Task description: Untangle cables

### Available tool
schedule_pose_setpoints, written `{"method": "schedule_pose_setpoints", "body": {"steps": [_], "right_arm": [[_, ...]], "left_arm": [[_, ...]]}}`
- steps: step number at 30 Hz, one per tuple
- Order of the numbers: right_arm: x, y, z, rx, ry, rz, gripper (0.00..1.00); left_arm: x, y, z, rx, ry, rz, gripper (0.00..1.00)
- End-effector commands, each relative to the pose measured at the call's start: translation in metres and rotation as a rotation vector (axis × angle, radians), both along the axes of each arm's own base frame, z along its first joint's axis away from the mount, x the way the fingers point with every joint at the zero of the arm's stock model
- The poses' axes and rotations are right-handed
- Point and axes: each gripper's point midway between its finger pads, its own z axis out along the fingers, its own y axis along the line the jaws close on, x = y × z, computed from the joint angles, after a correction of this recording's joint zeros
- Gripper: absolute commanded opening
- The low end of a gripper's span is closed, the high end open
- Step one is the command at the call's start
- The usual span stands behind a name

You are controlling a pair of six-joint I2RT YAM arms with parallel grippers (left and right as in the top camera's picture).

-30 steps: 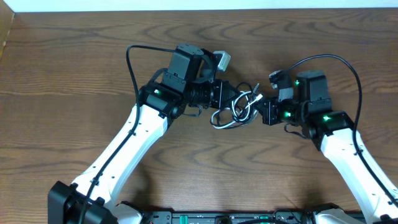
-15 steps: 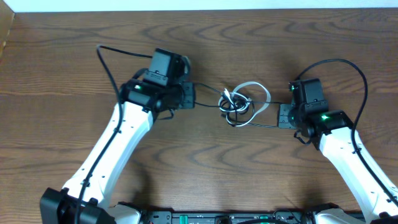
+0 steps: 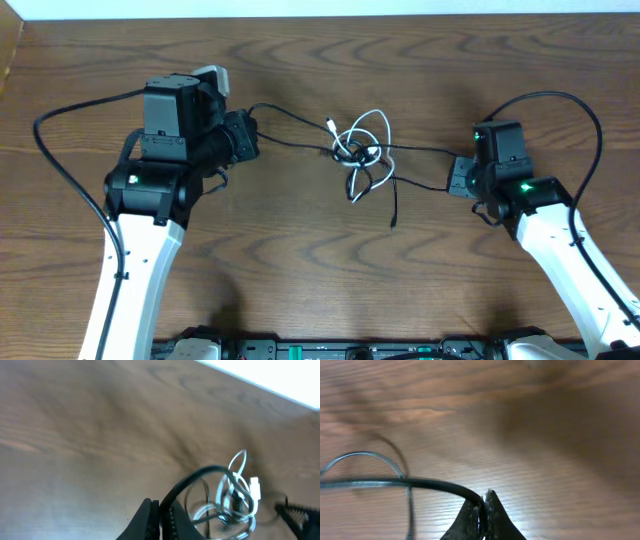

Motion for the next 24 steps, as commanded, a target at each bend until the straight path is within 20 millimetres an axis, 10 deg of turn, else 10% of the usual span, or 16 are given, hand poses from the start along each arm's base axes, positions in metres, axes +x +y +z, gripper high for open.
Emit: {"method": "schedule_pose_setpoints", "body": {"steps": [1, 3, 8, 24], "right_arm": [[0.002, 0.009, 0.003, 0.038, -0.005, 0.078, 0.09], [0.002, 0.009, 0.003, 0.032, -0.005, 0.088, 0.46], [-0.001, 0.016, 0.002, 0.050, 0.002, 0.139, 0.69], [-0.004, 0.025, 0.002, 0.091, 0.012, 0.166, 0.74]], "left_arm": [[-0.012, -0.021, -0.020, -0.020, 0.104, -0.072, 0.22], [-0.018, -0.031, -0.038, 0.007, 0.172, -0.121, 0.52], [-0.021, -0.055, -0.071, 0.031, 0.277, -0.189, 0.59], [-0.038, -0.143, -0.160, 0.125, 0.435, -0.462, 0.65]]}}
